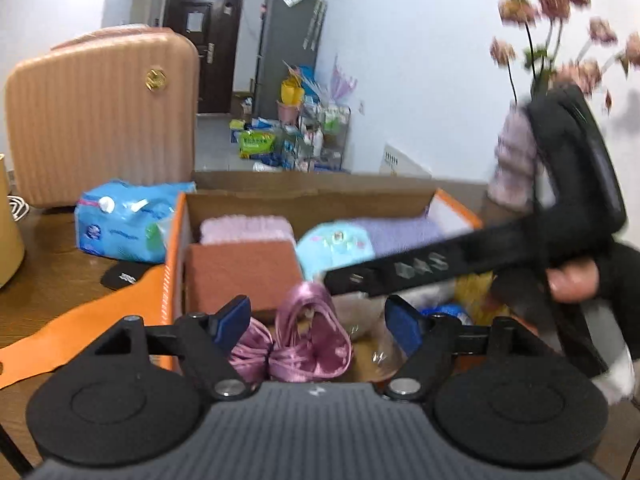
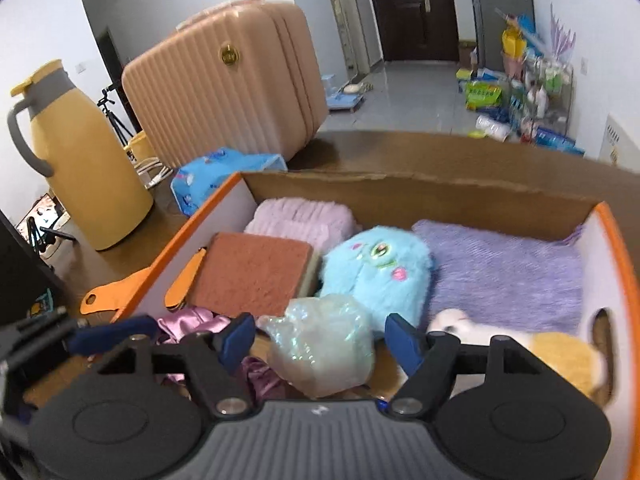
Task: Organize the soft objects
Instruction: 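Withdraw both open grippers from the box toward the white sponges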
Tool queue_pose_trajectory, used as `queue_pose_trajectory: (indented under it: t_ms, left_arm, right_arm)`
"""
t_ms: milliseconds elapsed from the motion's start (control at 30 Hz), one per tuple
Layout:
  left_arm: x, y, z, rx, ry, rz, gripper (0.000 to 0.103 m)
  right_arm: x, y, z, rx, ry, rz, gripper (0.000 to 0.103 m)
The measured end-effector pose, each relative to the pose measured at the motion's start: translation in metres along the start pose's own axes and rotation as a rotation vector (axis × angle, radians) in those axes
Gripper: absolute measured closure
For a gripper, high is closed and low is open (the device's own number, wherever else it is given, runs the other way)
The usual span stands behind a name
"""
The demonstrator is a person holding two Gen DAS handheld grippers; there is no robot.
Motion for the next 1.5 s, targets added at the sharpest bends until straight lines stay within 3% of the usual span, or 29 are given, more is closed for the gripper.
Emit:
queue_pose_trajectory:
  t_ms: [133,300,467,633,733,900,1033,1167,1300,1500]
  left_arm:
    - [0.038,-0.012,0.004,-0.007,-0.022,0.059,0.026]
    - [0.094,-0.014,0.011,-0.012,-0.078,0.135,0.021]
    - [0.144,-0.003,0.017,-0.014,-0.183,0.204,0.015]
    - [0.175,0.006,0.031,-0.015,-0.185,0.235,0.015]
    - [0.193,0.02,0.043,-0.027,-0.203,0.278,0.012]
    - [0.221,0.079,0.06,-0.014,-0.211,0.282,0.011]
    - [0.248,0.126,0.08,-0.013,-0.176,0.287,0.011]
    - [0.259,0.159,0.092,0.0,-0.133,0.241,0.011]
    - [0.256,0.168,0.099,-0.043,-0.155,0.219,0.011]
    - [0.236,0.164,0.098,-0.03,-0.14,0.191,0.011]
  right_arm:
    - [0.055,-0.001,0.001,0.007,0.019,0.08,0.029]
    - [0.138,0.012,0.001,0.059,0.118,0.198,0.023]
    - [0.216,0.05,0.002,0.135,0.222,0.326,0.019]
    - [0.258,0.079,0.002,0.108,0.227,0.385,0.018]
    - [0.275,0.098,-0.007,0.1,0.224,0.424,0.018]
    - [0.294,0.171,-0.037,0.159,0.214,0.502,0.018]
    - [0.298,0.228,-0.052,0.161,0.18,0.5,0.018]
    - [0.298,0.273,-0.055,0.083,0.15,0.485,0.018]
    - [0.294,0.3,-0.056,0.038,0.138,0.454,0.018]
    - [0.28,0.302,-0.053,0.049,0.182,0.427,0.018]
Point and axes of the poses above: each gripper's, at about its wrist camera, not at the fingertips, and x roughly against the way its jaws point, z to its right, y to its underside, the point moved 1 cm from there along -x, roughly the way its jaws point
